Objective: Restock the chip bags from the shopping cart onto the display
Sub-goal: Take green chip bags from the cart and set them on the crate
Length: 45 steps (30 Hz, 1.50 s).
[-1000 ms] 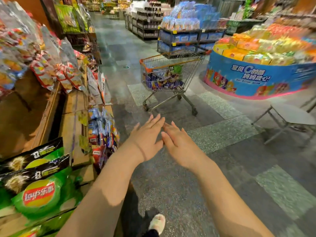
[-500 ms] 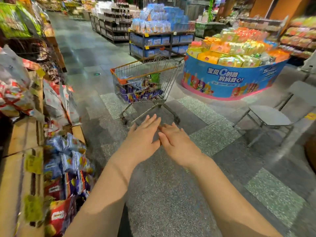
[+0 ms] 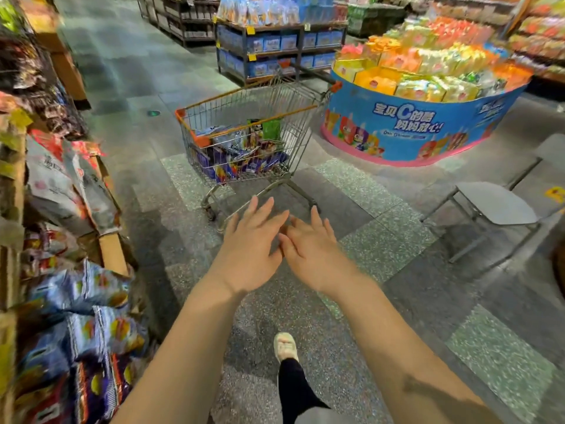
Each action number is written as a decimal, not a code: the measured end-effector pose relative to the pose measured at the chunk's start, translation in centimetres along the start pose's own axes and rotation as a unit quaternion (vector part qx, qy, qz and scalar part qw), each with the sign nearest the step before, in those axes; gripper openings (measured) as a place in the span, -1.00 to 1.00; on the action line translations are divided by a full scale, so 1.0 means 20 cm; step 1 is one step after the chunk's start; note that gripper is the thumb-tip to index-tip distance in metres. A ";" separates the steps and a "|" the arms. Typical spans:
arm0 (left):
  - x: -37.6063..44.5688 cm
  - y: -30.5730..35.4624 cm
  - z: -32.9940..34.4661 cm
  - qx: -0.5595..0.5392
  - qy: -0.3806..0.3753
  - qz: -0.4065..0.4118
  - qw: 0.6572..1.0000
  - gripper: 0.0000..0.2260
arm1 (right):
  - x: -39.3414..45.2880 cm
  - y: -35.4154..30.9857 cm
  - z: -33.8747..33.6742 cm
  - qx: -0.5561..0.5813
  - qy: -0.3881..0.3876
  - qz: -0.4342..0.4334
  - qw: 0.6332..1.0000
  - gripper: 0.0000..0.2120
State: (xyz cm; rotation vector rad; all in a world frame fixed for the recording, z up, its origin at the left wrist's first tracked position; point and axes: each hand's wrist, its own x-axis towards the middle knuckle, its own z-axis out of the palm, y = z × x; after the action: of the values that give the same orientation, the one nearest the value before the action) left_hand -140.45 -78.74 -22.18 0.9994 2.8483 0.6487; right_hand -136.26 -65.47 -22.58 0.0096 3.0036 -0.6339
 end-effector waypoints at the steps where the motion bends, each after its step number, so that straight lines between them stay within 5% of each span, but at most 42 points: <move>1: 0.08 -0.03 0.00 0.012 -0.003 -0.011 1.000 -0.51 | 0.08 0.02 -0.01 -0.002 0.000 -0.005 1.000 -0.56; 16: 1.44 -0.44 -0.21 0.046 0.036 -0.039 0.998 -0.41 | 1.44 0.39 -0.44 0.012 0.037 -0.049 0.998 -0.53; 26: 1.96 -0.87 -0.20 0.059 -0.014 -0.096 0.993 -0.36 | 2.10 0.43 -0.33 0.011 -0.009 -0.040 0.999 -0.53; 35: 2.72 -1.37 -0.35 0.067 -0.006 -0.021 0.998 -0.36 | 2.95 0.44 -0.38 -0.034 0.038 -0.008 0.999 -0.53; 45: 3.38 -1.76 -0.33 -0.013 -0.054 -0.016 0.998 -0.25 | 3.66 0.57 -0.39 0.002 -0.005 0.062 0.998 -0.49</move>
State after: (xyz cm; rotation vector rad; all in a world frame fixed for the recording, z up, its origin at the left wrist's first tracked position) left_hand -215.68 -64.84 -24.61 0.9538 2.7483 0.6078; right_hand -209.62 -52.55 -25.22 0.1910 2.9624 -0.6262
